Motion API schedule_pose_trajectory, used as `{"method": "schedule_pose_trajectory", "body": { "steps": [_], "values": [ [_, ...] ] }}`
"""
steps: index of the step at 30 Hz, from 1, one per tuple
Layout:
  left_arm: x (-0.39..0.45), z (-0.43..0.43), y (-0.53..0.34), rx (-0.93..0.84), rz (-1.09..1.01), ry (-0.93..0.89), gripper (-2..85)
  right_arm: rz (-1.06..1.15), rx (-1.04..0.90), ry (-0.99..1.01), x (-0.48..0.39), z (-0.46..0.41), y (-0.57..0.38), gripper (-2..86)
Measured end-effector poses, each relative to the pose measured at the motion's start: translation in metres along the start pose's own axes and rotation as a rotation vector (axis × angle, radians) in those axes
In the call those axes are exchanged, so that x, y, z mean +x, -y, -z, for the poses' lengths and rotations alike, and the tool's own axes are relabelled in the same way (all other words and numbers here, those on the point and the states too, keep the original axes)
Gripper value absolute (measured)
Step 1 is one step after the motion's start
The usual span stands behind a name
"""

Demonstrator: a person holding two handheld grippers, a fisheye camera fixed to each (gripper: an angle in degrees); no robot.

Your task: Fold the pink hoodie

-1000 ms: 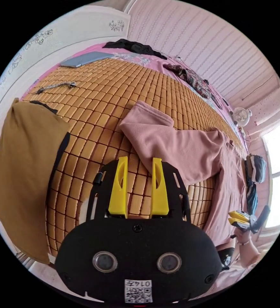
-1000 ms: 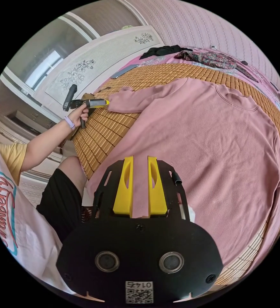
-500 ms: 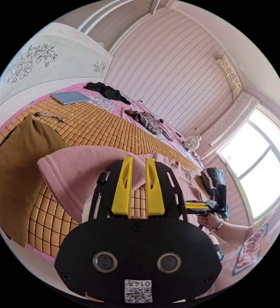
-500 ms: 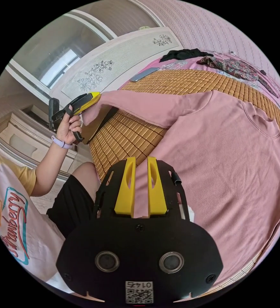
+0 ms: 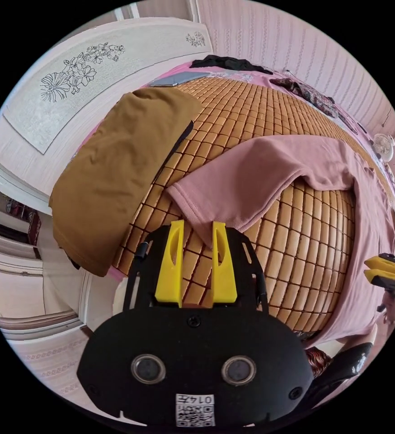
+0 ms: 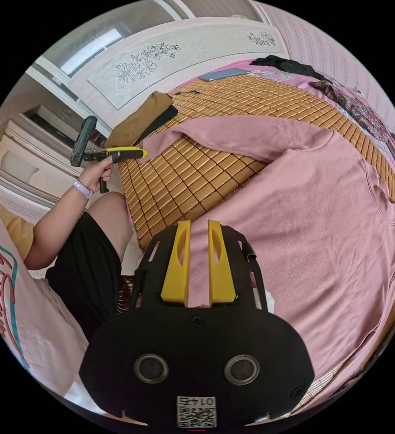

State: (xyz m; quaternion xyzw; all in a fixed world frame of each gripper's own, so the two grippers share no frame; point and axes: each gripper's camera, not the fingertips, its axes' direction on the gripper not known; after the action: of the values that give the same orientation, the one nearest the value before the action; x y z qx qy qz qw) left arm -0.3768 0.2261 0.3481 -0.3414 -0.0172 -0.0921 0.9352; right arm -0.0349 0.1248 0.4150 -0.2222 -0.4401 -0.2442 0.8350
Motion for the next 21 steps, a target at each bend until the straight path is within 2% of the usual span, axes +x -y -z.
{"method": "schedule_pose_trajectory", "body": {
  "steps": [3,7,9,16,18,21],
  "values": [
    [-0.013,-0.004,0.002,-0.024,0.026,-0.101,8.5,-0.043,-0.093,0.007,-0.004,-0.024,-0.001,6.9],
    [-0.035,-0.011,0.003,-0.019,0.084,-0.286,4.1,-0.082,-0.040,0.012,-0.004,-0.022,0.002,6.0],
    [-0.039,-0.006,0.003,0.008,0.107,-0.298,3.2,-0.075,-0.030,0.018,-0.004,-0.021,0.003,5.9],
    [-0.026,0.092,-0.002,0.503,0.049,-0.451,1.6,-0.123,0.019,0.127,0.005,-0.012,0.002,6.4],
    [-0.012,0.117,0.002,0.602,-0.017,-0.507,1.4,-0.133,0.044,0.135,0.006,-0.002,-0.001,6.8],
    [0.034,0.149,0.012,0.701,-0.214,-0.700,1.6,-0.162,0.151,0.146,0.013,0.026,-0.015,6.9]
  ]
}}
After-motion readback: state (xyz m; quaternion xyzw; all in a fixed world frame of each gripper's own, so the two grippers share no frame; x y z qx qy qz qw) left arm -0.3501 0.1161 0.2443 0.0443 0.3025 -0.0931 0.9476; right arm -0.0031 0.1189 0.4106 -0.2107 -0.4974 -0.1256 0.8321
